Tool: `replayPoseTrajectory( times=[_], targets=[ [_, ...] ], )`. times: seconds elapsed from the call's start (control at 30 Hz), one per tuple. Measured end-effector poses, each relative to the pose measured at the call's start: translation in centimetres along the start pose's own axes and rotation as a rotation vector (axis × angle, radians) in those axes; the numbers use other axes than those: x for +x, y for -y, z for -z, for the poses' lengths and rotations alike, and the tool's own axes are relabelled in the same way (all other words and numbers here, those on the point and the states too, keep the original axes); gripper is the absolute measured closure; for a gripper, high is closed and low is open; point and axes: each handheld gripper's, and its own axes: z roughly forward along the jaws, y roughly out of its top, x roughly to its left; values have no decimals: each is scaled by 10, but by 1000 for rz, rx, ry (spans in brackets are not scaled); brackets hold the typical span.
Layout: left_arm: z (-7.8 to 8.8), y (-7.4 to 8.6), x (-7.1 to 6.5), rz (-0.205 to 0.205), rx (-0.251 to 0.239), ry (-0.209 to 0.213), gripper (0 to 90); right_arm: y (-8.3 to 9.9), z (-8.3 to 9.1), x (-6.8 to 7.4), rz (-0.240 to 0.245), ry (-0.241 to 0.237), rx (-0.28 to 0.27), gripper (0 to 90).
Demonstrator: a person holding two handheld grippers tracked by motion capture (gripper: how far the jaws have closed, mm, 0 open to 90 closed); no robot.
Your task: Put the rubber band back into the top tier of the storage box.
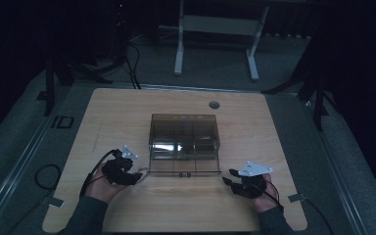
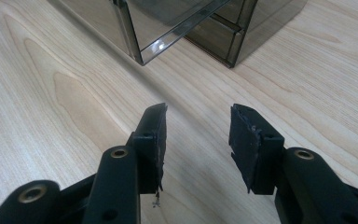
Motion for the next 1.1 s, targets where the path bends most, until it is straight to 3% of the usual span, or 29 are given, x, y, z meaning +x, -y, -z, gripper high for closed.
replayPoseTrajectory(
  times=[0.63,1.1],
  targets=[
    [-15,-7,1,-14,82,-4,405,1,0,-1,-5,-2,0,554],
    [-27,-10,1,-15,132,17,385,2,-1,-1,-9,-3,1,550]
  ],
)
